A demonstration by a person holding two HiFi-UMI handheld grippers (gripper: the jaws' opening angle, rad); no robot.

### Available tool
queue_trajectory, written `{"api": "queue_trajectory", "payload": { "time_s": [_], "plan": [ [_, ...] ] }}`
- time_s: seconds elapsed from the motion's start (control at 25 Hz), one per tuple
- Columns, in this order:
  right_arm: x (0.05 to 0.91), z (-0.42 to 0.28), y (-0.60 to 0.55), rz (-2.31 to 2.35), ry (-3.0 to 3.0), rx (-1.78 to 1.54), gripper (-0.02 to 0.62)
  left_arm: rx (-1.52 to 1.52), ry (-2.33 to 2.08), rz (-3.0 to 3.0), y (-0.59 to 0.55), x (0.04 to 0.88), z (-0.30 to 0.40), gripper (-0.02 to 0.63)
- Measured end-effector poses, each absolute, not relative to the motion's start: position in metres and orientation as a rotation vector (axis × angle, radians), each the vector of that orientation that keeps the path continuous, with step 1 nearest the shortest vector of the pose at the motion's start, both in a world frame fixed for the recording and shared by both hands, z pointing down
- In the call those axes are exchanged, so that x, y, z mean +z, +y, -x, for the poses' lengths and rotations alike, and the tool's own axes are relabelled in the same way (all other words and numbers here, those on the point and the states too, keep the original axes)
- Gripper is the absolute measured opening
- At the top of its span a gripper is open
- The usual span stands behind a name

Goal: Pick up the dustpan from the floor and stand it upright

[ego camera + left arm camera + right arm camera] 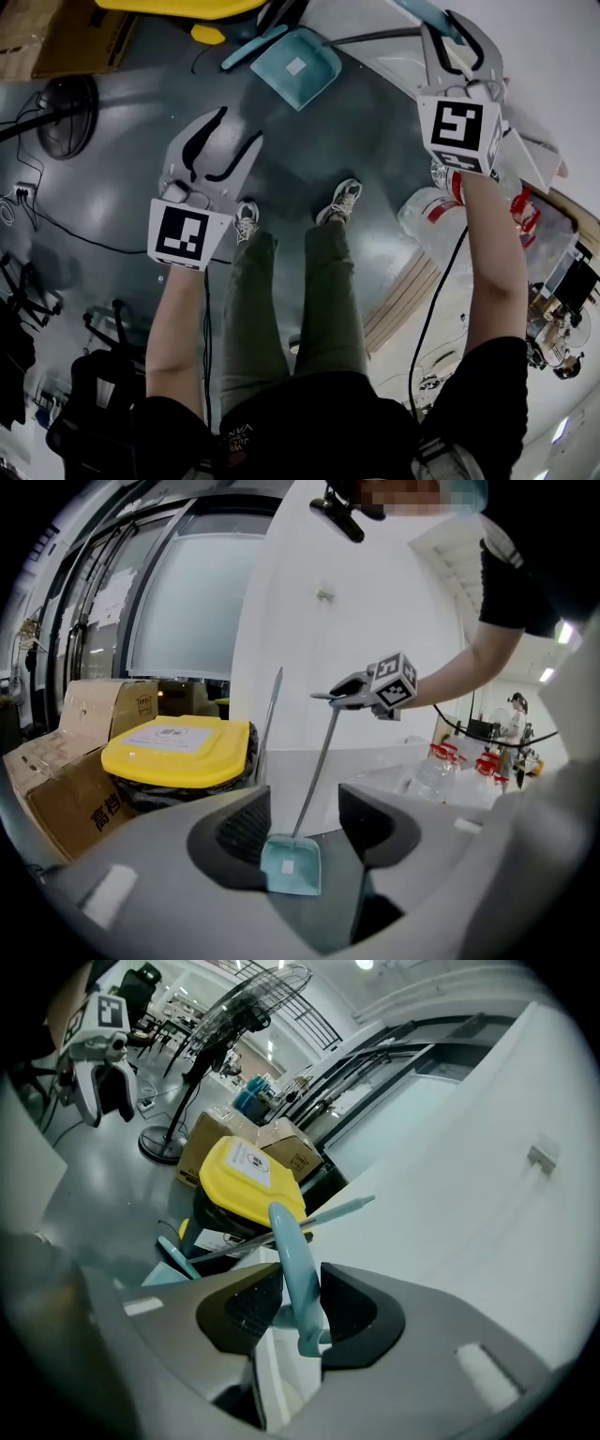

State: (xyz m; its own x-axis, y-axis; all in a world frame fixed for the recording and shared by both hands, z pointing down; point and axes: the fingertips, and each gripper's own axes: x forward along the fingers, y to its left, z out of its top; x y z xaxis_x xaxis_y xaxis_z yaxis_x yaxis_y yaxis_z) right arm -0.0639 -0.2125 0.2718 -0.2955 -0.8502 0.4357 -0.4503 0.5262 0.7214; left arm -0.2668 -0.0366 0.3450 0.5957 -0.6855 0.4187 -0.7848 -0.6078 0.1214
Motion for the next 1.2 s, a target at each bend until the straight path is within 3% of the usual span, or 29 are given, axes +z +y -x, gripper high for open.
{"api": "queue_trajectory", "payload": {
  "time_s": [0.68, 0.72, 1.2],
  "plan": [
    [0.285, 0.069, -0.137, -1.097, -2.097, -0.223, 0.159, 0.426, -1.182, -2.613, -0.034, 0.276, 0.244, 0.265],
    [0.281, 0.070, -0.133, -1.112, -2.108, -0.192, 0.184, 0.420, -1.182, -2.621, -0.034, 0.268, 0.243, 0.265],
    [0.173, 0.028, -0.069, -1.608, -2.268, 0.230, 0.184, 0.330, -1.169, -2.743, -0.038, 0.173, 0.208, 0.265]
  ]
}}
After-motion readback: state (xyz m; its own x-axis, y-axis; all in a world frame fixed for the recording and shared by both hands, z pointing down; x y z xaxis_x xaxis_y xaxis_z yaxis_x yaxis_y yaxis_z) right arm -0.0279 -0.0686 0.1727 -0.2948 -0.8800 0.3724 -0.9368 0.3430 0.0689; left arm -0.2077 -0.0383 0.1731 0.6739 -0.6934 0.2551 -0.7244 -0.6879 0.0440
